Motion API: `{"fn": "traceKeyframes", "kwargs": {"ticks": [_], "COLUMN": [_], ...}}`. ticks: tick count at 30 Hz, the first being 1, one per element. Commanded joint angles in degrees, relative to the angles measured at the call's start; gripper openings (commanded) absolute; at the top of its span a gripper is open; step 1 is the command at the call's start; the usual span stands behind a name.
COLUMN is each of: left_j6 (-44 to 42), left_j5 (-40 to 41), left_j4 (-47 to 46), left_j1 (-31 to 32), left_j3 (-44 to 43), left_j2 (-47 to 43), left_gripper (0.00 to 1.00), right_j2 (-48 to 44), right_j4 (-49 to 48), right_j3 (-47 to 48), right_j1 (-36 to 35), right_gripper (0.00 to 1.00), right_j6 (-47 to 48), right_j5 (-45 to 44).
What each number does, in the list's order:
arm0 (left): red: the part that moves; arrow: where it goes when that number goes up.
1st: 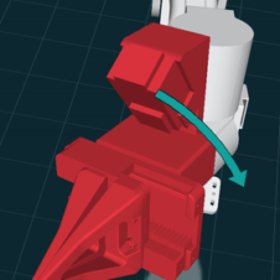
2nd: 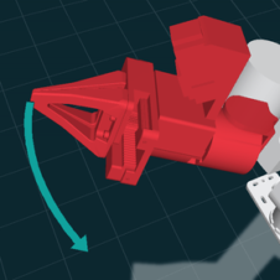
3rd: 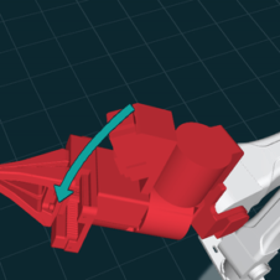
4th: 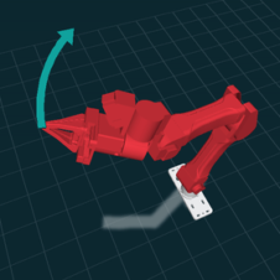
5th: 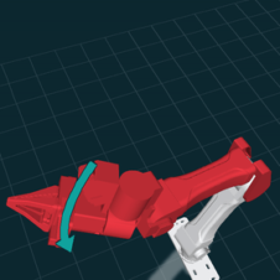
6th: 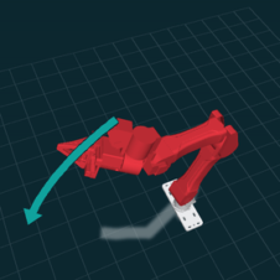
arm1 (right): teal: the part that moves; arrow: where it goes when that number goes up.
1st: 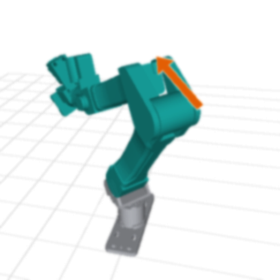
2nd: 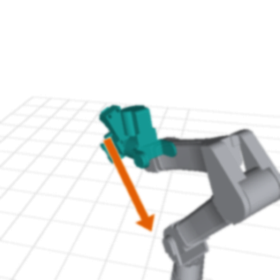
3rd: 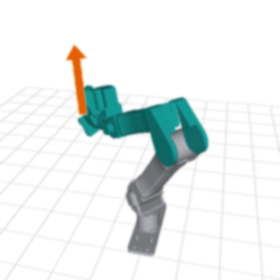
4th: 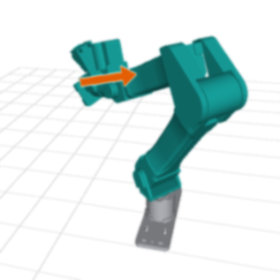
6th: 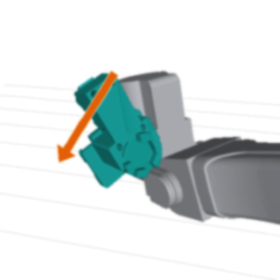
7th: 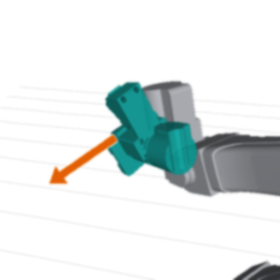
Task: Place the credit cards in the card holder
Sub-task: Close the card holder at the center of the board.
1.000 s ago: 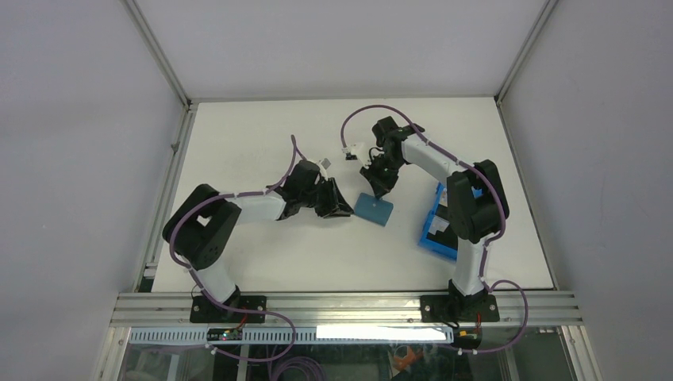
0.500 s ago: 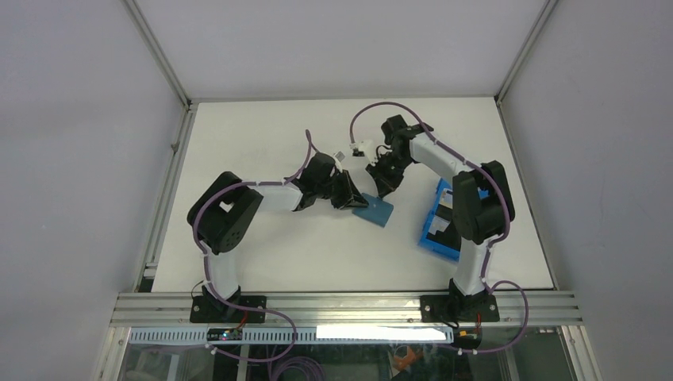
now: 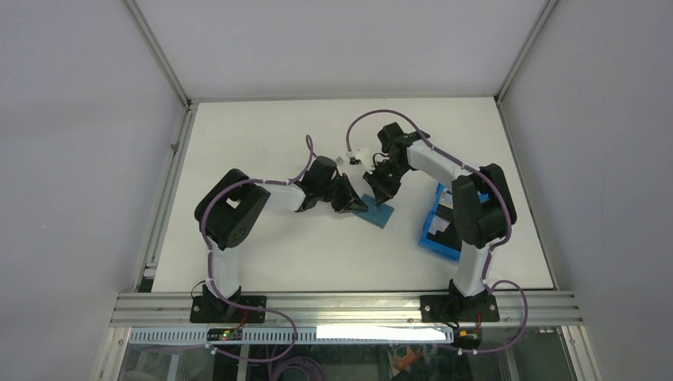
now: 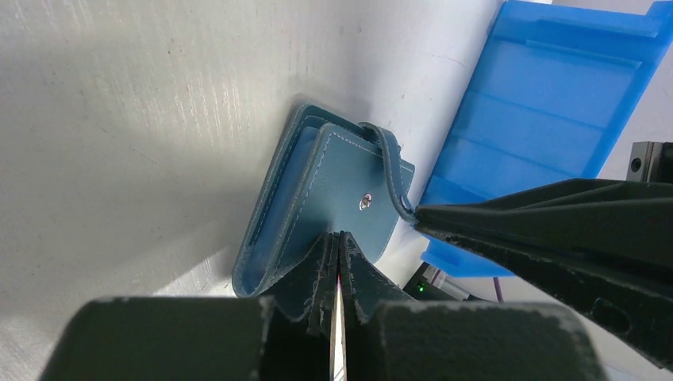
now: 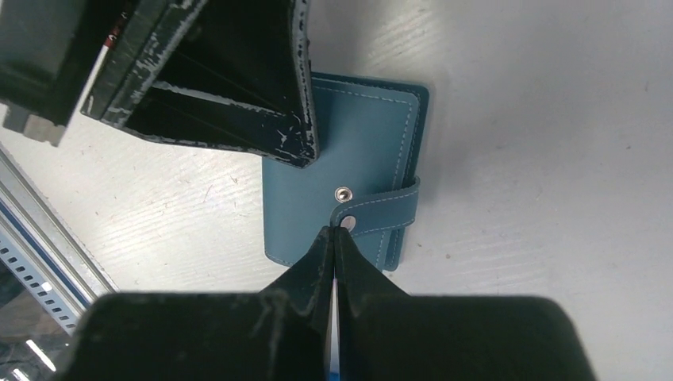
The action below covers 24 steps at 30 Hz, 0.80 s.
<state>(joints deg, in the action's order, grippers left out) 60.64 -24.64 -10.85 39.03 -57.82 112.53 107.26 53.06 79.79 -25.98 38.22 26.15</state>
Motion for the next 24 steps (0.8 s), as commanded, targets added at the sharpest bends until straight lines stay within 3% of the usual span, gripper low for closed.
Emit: {"fn": "traceKeyframes", "kwargs": {"ticks": [1, 24], "left_j6": [0.63, 2.42], "left_j5": [-0.4, -0.85], "left_j4": [-0.84, -4.58], "left_j1": [0.7, 0.79], "left_j3": [-0.47, 1.47], "left_j2": [1.59, 2.32], "left_gripper": [0.02, 0.01], "right_j2": [-3.66, -3.09], "right_j4": [-2.66, -3.7], "right_j3": [-0.74, -2.6], "right_j1": [-1.34, -3.56], "right_gripper": [0.0, 0.0], "right_j6": [-0.53, -0.65], "right_j5": [-0.42, -4.54]}}
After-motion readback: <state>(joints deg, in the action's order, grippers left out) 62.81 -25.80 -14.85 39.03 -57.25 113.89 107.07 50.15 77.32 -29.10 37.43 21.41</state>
